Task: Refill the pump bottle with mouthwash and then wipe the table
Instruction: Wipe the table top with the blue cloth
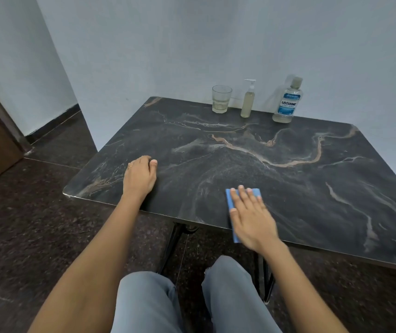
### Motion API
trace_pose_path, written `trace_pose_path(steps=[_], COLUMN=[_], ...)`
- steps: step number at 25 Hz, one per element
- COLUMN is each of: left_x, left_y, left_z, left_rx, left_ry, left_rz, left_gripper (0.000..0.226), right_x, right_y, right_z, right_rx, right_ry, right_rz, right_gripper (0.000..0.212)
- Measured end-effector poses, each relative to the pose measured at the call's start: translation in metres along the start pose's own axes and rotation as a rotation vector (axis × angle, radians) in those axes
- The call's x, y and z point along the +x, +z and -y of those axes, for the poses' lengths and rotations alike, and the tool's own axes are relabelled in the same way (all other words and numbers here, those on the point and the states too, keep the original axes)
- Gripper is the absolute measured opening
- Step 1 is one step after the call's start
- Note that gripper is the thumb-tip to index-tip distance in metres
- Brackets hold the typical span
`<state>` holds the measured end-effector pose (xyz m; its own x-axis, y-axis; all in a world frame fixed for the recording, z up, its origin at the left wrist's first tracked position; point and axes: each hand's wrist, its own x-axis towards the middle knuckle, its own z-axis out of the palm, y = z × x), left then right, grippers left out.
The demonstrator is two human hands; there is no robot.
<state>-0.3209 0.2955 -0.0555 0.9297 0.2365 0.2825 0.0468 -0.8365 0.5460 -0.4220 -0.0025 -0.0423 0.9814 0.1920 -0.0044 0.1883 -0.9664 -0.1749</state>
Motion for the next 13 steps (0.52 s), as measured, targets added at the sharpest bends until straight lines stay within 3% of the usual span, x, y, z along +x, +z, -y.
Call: trace_pose_path(steps=[3,9,13], left_x=[-0.008,-0.008,0.0], left_y=[-0.01,-0.03,-0.04], left_z=[0.008,0.023,0.025], left_rx=[-0.037,-0.151,-0.199], left_ry=[-0.012,-0.1,-0.125], left_rz=[-0.007,-0.048,-0.071], left_gripper=[0.037,0.033,0.032], right_x=[0.02,0.06,0.069], right_y=[0.014,0.026,0.014], right_z=[0.057,0.144,0.143], right_rx=[0.04,-0.031,0.03], right_ry=[-0.165,-0.563,-0.801], right_rz=[0.041,0.162,0.294], right_gripper=[0.067,0.098,0.09])
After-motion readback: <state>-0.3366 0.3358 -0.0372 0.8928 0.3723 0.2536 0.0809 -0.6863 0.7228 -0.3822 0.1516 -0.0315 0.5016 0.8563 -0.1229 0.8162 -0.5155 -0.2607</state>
